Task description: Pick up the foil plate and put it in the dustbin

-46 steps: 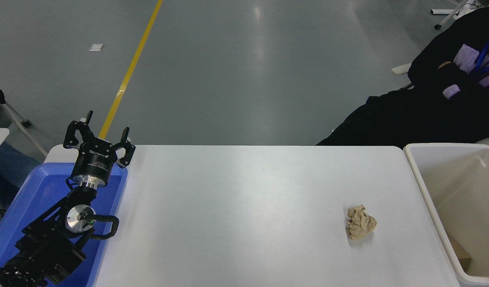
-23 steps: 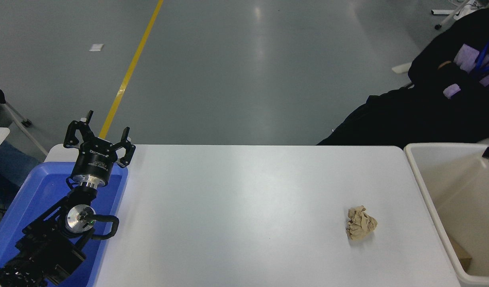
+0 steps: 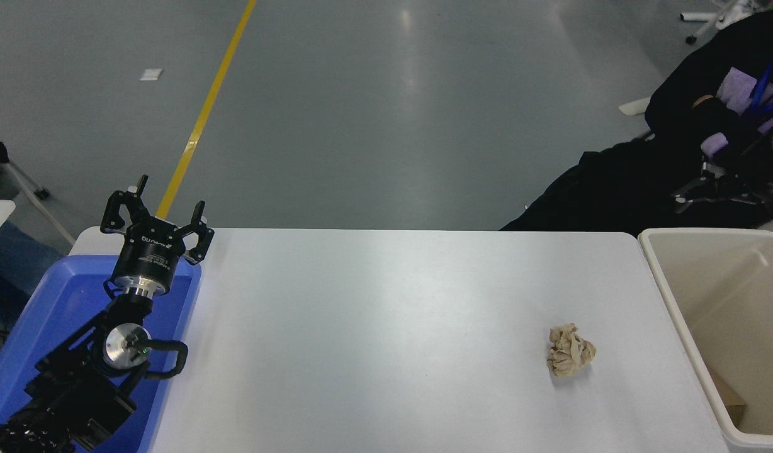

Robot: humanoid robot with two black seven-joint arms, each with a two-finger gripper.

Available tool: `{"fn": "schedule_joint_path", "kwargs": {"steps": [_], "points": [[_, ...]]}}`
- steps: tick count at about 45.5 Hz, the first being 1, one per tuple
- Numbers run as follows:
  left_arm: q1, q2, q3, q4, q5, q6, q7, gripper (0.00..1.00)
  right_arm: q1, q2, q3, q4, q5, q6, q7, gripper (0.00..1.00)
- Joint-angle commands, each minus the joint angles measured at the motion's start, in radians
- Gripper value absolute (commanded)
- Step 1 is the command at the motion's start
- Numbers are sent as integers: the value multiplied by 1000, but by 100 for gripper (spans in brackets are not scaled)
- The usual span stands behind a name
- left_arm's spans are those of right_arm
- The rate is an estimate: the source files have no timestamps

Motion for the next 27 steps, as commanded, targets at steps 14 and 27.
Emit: {"fn": "schedule_joint_path", "kwargs": {"steps": [14,27], "points": [[0,0,-1,0,0,0,0,98,176,151,58,123,123,39,0,100],[0,1,1,0,0,0,1,98,182,164,61,113,129,39,0,100]]}}
